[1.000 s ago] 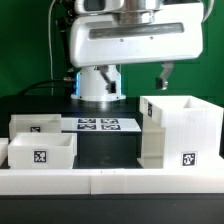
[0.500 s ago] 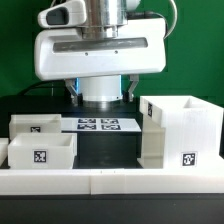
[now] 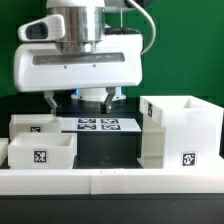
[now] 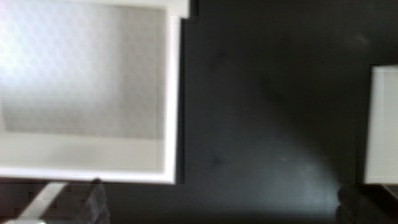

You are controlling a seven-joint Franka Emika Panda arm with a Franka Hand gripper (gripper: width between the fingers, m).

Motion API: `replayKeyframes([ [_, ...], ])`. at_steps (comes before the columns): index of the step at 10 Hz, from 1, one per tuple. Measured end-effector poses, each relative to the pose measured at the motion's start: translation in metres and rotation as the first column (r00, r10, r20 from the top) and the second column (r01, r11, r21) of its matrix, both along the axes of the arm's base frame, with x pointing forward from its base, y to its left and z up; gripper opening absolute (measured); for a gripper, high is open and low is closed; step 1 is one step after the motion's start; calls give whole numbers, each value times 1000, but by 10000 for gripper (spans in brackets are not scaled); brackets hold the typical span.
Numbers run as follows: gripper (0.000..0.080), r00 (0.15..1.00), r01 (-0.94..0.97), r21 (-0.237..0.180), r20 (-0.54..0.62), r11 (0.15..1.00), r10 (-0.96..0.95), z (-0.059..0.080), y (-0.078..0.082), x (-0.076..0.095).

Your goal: Assemble drawer

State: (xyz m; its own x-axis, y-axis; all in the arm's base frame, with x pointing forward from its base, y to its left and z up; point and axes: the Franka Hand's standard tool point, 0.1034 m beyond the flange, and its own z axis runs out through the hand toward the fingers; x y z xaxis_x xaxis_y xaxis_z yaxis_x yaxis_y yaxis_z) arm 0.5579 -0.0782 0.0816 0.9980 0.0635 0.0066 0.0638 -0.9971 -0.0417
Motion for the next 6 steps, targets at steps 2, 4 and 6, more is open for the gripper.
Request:
replayKeyframes([
  [2, 649, 1000, 10, -19, 4, 1000, -10, -21, -12, -11],
  [4, 649, 999, -39, -36, 16, 999, 40, -39, -22, -12],
  [6, 649, 999, -39, -34, 17, 999, 39, -37, -20, -11],
])
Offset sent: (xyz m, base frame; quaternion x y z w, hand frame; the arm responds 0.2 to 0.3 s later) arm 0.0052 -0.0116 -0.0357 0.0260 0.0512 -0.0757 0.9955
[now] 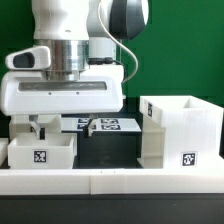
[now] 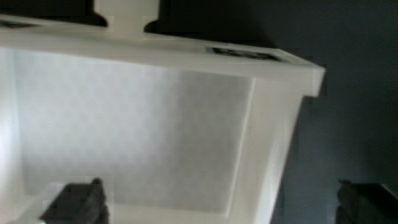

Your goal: Assemble drawer

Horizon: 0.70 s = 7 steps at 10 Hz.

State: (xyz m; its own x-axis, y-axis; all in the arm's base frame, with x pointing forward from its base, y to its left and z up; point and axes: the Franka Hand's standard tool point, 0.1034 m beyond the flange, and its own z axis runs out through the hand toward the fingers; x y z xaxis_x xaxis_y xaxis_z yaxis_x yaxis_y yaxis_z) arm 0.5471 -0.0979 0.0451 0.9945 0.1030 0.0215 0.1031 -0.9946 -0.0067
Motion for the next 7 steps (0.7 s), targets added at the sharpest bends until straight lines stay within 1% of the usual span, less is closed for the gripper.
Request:
replayKeyframes([
  [2, 649, 1000, 0, 0, -3, 1000, 0, -2, 0, -1],
  [4, 649, 1000, -2, -10, -4, 1000, 2, -22, 0, -7],
  [5, 649, 1000, -3, -10, -12, 1000, 3, -29, 2, -11],
  [7, 649, 1000, -7, -6, -26, 1000, 7, -37, 9, -15],
])
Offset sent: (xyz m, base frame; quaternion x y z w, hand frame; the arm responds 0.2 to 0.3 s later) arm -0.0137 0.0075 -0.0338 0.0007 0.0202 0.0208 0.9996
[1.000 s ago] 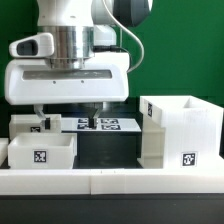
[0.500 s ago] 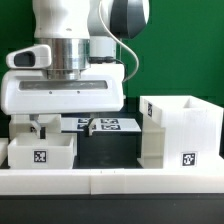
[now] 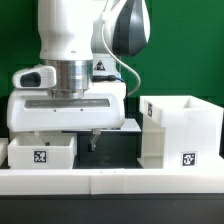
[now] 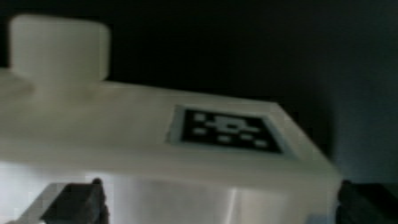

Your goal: Assemble drawer

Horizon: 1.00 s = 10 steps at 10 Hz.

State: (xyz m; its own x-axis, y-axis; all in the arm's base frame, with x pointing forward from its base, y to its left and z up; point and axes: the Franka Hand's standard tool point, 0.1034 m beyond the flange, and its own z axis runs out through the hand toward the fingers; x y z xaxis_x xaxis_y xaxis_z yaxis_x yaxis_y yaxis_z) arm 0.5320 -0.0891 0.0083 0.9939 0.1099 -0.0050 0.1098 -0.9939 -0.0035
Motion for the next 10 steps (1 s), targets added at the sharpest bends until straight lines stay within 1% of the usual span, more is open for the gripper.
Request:
replayKeyframes([
  [3, 649, 1000, -5, 0, -6, 1000, 5, -3, 2, -2],
  [4, 526, 1000, -5, 0, -7, 1000, 5, -3, 1, -2],
  [5, 526, 1000, -5, 0, -7, 1000, 5, -3, 1, -2],
  [7, 239, 1000, -5, 0, -7, 1000, 5, -3, 1, -2],
  [8, 239, 1000, -5, 0, -7, 1000, 5, -3, 1, -2],
  [9, 67, 1000, -5, 0, -7, 1000, 5, -3, 1, -2],
  [10, 41, 1000, -5, 0, -7, 1000, 5, -3, 1, -2],
])
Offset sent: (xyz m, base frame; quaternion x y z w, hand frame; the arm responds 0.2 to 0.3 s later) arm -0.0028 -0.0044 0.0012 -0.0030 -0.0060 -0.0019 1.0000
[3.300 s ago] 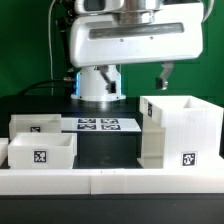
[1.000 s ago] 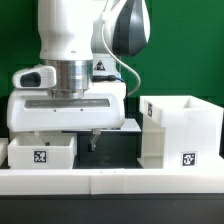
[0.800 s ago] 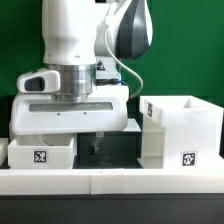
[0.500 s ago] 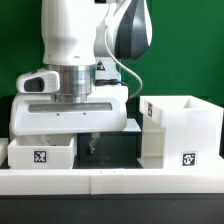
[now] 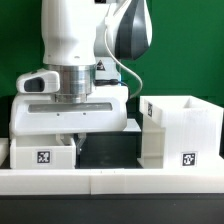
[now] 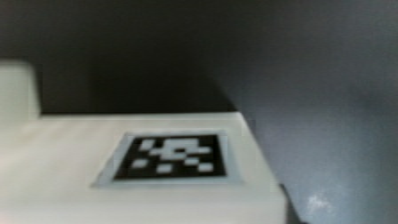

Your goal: Assemble drawer

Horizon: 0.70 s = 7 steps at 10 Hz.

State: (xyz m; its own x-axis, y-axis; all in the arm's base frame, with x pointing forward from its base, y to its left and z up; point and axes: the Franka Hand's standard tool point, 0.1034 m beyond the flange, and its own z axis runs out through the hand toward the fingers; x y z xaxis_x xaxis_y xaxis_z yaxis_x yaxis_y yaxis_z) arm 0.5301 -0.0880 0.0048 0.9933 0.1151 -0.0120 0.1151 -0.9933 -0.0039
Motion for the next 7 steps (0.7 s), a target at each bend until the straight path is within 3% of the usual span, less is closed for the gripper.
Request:
replayKeyframes([
  [4, 41, 1000, -16, -1, 1, 1000, 16, 1, 0, 0],
  [7, 41, 991, -134, 12, 10, 991, 134, 12, 11, 6],
])
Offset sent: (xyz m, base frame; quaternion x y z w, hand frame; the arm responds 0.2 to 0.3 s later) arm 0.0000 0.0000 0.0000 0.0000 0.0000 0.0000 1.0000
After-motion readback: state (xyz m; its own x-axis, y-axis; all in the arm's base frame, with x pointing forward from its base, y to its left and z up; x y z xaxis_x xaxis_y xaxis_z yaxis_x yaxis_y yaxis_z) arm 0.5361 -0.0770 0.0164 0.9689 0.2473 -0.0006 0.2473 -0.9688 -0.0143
